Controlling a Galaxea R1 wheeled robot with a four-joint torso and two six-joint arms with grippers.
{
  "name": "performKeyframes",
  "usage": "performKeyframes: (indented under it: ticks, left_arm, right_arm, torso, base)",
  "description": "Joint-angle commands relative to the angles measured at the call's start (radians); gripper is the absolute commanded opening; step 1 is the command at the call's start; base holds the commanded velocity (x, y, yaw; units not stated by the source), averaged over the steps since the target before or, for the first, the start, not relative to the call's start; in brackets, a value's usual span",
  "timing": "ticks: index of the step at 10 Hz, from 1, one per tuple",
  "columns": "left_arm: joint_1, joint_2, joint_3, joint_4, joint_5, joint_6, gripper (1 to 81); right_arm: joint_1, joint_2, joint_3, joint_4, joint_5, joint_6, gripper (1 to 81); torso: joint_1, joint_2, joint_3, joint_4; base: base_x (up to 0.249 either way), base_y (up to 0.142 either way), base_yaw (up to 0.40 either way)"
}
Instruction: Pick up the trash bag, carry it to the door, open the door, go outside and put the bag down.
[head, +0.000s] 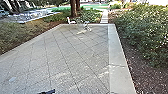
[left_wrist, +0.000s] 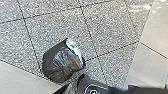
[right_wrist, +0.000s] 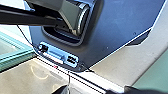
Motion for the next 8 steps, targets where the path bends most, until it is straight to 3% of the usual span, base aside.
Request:
performKeyframes:
  ticks: [1, 2, 3, 4, 5, 7, 8]
  left_arm:
    - [0.0, 0.012, -0.005, -0.008, 0.063, 0.019, 81.1]
    - [0.082, 0.066, -0.031, 0.015, 0.036, 0.042, 81.1]
    - [0.157, 0.122, -0.072, 0.05, -0.019, 0.063, 81.1]
    - [0.227, 0.169, -0.107, 0.084, -0.035, 0.076, 81.1]
    - [0.293, 0.204, -0.127, 0.119, -0.064, 0.088, 81.1]
    - [0.425, 0.242, -0.125, 0.181, -0.076, 0.12, 81.1]
    - [0.495, 0.268, -0.125, 0.213, -0.093, 0.138, 81.1]
  right_arm:
    - [-0.001, 0.002, 0.007, 0.002, -0.078, -0.001, 81.1]
    - [-0.001, 0.002, 0.007, 0.005, -0.078, -0.001, 81.1]
    - [-0.001, 0.002, 0.007, 0.005, -0.078, -0.001, 81.1]
    - [-0.001, 0.002, 0.007, 0.007, -0.078, -0.001, 81.1]
    - [-0.001, 0.0, 0.007, 0.007, -0.078, -0.001, 81.1]
    - [-0.001, 0.0, 0.007, 0.015, -0.077, 0.001, 81.1]
    - [-0.001, 0.0, 0.007, 0.016, -0.077, 0.001, 81.1]
  torso:
    - [0.0, 0.0, 0.065, 0.0]
    - [0.0, 0.0, 0.073, 0.0]
    - [0.0, 0.001, 0.091, 0.026]
    - [0.0, 0.001, 0.115, 0.028]
    - [0.0, 0.0, 0.072, 0.006]
    - [-0.001, 0.0, 0.092, 0.016]
    - [-0.001, 0.0, 0.125, -0.067]
  base:
    - [0.0, 0.0, 0.0]
    - [0.0, 0.0, 0.0]
    - [0.0, 0.0, 0.0]
    - [0.0, 0.0, 0.0]
    - [0.0, 0.0, 0.0]
    - [0.0, 0.0, 0.0]
    - [0.0, 0.0, 0.0]
